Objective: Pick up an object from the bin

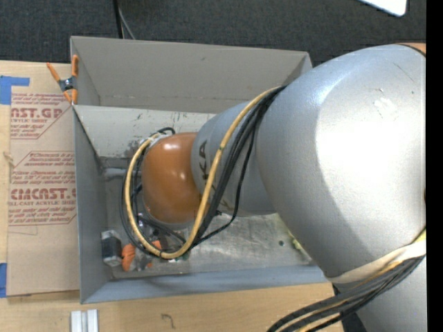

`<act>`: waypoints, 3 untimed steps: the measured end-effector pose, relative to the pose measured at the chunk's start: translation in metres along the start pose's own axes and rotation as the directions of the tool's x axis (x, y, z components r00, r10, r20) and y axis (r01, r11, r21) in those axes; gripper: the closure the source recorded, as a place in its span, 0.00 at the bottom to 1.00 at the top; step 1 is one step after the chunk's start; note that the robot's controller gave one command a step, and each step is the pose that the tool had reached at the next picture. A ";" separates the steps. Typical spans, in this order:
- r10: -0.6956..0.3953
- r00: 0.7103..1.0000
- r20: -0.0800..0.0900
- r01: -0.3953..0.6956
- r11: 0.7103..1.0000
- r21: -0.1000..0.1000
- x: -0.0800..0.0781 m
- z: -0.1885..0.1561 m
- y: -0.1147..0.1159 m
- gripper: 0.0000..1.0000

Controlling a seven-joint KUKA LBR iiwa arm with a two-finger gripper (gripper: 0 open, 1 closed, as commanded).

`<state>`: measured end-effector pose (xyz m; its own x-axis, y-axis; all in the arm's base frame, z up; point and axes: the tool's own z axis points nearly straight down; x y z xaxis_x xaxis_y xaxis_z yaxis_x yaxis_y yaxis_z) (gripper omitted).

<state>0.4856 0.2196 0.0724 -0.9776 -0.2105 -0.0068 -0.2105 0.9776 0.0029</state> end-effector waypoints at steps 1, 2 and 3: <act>0.000 1.000 0.000 0.000 1.000 0.000 0.000 0.000 0.000 1.00; 0.000 1.000 -0.006 0.000 1.000 0.002 0.002 -0.004 0.000 1.00; 0.000 1.000 -0.015 0.000 1.000 0.004 0.004 -0.023 -0.001 1.00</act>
Offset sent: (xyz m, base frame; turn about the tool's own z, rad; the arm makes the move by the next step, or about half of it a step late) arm -0.0002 0.0000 0.0753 0.0000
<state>0.4816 0.2178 0.0957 -0.9775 -0.2109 0.0082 -0.2109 0.9775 -0.0009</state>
